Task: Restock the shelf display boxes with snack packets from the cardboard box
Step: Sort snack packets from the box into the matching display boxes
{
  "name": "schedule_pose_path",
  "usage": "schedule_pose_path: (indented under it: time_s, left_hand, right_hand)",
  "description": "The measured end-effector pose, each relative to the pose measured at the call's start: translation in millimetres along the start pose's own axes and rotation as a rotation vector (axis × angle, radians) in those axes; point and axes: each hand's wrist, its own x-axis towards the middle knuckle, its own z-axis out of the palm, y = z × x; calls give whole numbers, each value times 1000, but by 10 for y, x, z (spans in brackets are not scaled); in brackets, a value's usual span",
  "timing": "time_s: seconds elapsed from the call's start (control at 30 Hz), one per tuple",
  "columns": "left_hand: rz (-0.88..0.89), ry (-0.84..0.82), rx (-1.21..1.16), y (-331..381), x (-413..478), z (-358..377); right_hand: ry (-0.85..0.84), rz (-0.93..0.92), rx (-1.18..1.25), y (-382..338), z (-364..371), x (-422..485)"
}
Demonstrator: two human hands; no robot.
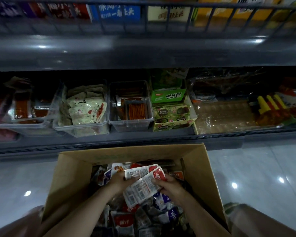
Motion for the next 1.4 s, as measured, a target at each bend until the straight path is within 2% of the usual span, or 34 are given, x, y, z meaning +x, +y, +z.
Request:
schedule_pose_path:
  time_s: [0.23,0.47,0.57,0.63,0.7,0.83,0.9,1.0,1.1,1.2,1.27,1.33,1.4]
  left_hand:
    - [113,-66,106,547,-622,-278]
    - [157,-98,-123,980,-1384,-464]
    - [232,-131,-212,1130,-1673,-545]
    - [309,-96,-235,1241,-1866,-582]
    - [389,-26,-267,1344,-2051,-604]
    - [419,32,-391,1498,-2311,-683]
    - [411,23,-409,1545,-2383,-703]
    - [360,64,-397,1574,-2431,-687]
    - [349,-2,-533,1577,-2445,-648]
    - [407,17,-453,1568,-2441,-663]
    - [443,60,-437,1578,-2431,-658]
    - [427,82,-498,1578,-2403,-634]
    - [391,95,-509,1582,-2370,-606]
  right_hand:
    - [42,-166,-76,-445,101,-573]
    - [12,-305,-106,-1026,267,-1448]
    - [41,-403,-212,-1276,361,-1865]
    - [74,-495,-250,-1416,399,-2109]
    - [76,-581,-211,-1512,433,-2325]
    - [19,-677,-7,-1619,549,-2588]
    - [-10,-691,28,-1643,620,-2626]
    - [36,-689,2,-1685,707,-2627]
    - [86,-681,-28,-1707,737,-2614]
    - [142,-680,-78,-1728,764,-2595]
    - [121,-662,74,-1714,812,-2575]
    - [3,-566,336,-1668,877,-2564]
    - [-64,-490,379,-1605,932,-2563]
